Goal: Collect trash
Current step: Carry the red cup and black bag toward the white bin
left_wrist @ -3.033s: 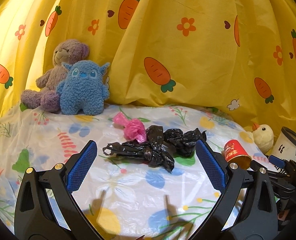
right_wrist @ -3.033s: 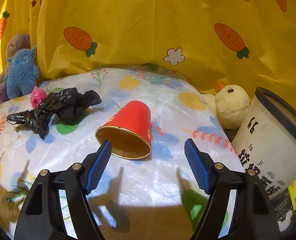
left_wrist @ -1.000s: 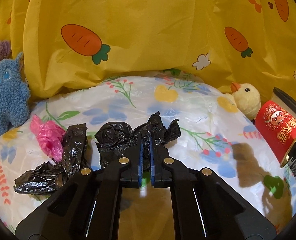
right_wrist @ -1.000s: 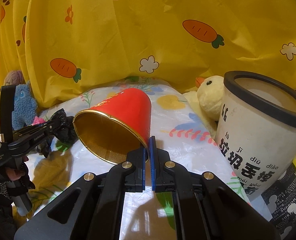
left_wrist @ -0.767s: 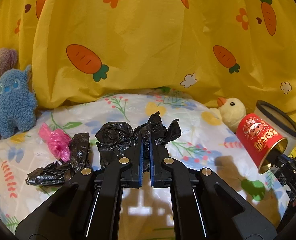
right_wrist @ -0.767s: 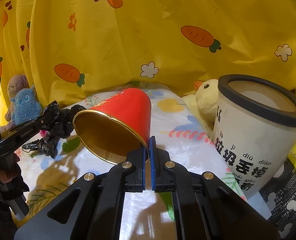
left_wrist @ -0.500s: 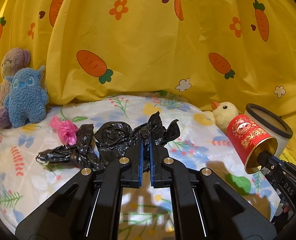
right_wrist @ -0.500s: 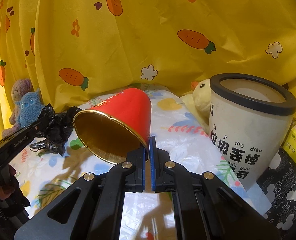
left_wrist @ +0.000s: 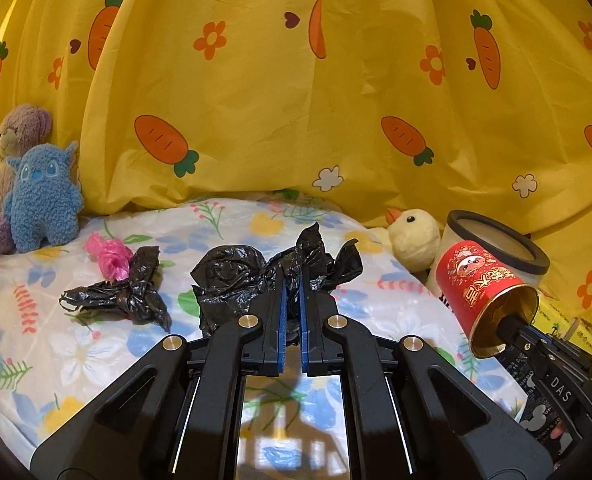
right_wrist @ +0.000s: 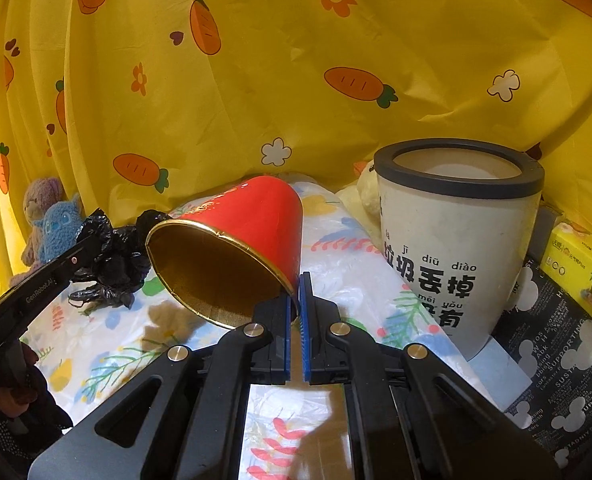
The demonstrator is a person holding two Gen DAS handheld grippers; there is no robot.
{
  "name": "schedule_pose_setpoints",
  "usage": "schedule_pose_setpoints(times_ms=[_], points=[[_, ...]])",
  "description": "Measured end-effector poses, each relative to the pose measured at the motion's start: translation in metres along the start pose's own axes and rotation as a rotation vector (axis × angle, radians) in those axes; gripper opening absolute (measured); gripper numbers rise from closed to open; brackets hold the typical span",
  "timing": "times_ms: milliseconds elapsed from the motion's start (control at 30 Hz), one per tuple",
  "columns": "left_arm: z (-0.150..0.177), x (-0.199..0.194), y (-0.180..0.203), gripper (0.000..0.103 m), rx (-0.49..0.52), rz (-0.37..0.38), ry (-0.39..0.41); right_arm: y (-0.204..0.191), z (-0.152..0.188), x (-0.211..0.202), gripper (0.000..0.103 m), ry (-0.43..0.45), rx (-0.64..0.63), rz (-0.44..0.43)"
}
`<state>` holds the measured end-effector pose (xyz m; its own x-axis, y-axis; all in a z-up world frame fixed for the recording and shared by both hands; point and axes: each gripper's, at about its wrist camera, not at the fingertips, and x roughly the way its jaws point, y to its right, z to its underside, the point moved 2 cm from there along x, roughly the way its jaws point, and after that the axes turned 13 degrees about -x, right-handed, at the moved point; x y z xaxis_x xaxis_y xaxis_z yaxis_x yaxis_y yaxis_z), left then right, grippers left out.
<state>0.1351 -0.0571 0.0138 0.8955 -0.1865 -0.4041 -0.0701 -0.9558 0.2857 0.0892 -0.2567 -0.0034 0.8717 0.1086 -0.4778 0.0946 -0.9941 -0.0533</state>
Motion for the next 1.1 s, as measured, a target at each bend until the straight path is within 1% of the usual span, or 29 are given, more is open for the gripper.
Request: schedule_pose_setpoints(times_ms=[433,633,767,933,1100], points=[[0.002,0.007,0.026,0.004,0.040,0.046,-0.008,0.017,-0.002,-0.010,0.005,0.022,0.024,0.034],[0.001,0.014,0.043,0.004,0.063,0.087,-0.016,0.029,-0.005,-0.011,0.005,0.036,0.044,0.057],[-0.005,0.021,0.062,0.004,0.077,0.146,-0.029,0.042,-0.010,-0.014,0.005,0.055,0.058,0.083],[-0.013,0.029,0.096,0.004,0.117,0.219,-0.022,0.064,-0.021,-0.018,0.005,0.084,0.081,0.133],[-0.018,0.049,0.133,0.004,0.142,0.303,-0.050,0.093,-0.038,-0.016,0.005,0.098,0.097,0.221]])
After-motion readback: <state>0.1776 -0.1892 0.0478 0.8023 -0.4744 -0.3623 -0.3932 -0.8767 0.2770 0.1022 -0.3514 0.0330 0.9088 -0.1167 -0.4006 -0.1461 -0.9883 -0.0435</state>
